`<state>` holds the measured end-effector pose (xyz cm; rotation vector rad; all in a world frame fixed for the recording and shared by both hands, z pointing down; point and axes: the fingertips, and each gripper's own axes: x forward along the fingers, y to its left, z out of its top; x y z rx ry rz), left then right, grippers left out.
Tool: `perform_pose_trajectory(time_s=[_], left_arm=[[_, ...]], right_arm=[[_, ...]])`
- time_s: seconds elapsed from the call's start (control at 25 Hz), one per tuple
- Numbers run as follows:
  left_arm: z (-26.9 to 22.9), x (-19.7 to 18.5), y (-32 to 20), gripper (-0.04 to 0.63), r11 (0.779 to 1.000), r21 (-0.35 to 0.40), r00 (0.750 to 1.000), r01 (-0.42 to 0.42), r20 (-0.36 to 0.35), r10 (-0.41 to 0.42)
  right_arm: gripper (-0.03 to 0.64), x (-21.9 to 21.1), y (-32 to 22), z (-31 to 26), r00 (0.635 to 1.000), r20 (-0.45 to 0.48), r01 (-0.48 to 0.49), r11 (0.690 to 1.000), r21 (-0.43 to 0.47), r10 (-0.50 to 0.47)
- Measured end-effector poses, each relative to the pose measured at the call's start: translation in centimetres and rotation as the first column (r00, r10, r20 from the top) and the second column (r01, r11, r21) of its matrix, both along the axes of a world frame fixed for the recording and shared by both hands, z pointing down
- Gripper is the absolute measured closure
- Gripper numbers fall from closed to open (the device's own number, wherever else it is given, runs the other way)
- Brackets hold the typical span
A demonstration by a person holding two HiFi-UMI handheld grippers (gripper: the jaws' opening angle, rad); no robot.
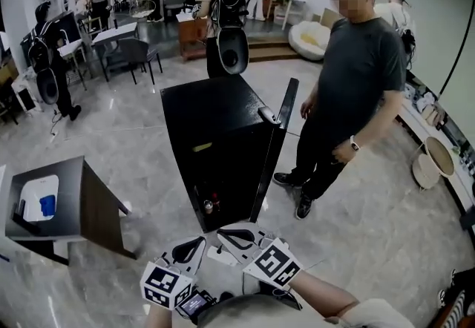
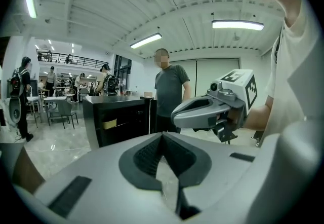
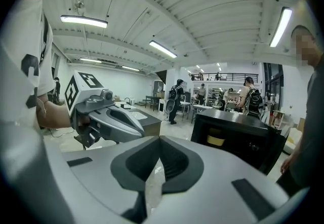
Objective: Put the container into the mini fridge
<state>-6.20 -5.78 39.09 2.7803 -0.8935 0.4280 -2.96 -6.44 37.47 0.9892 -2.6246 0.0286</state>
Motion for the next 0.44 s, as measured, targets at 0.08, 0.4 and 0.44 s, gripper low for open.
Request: perform_pose_trajectory(time_s=[0.08,0.4,0.44], left_arm=[[-0.3,0.6,-0.3,0.538,1.000,0.012,1.000,-0.011,-0.005,0.011],[-1.2,1.7,-1.3,0.538,0.999,0.033,1.000,0.015,-0.023,-0.014],[-1.3,1.8,-1.7,0.538,0.999,0.038,1.000,0.019,-0.022,-0.018]], right_arm=[[0.588,0.5,-0.2,-0.2,1.000,-0.009,-0.005,1.000,0.010,0.005],[0.588,1.9,-1.6,-1.2,1.000,-0.025,0.019,0.999,0.036,-0.018],[0.588,2.1,-1.9,-1.4,0.999,-0.026,0.022,0.999,0.043,-0.021]])
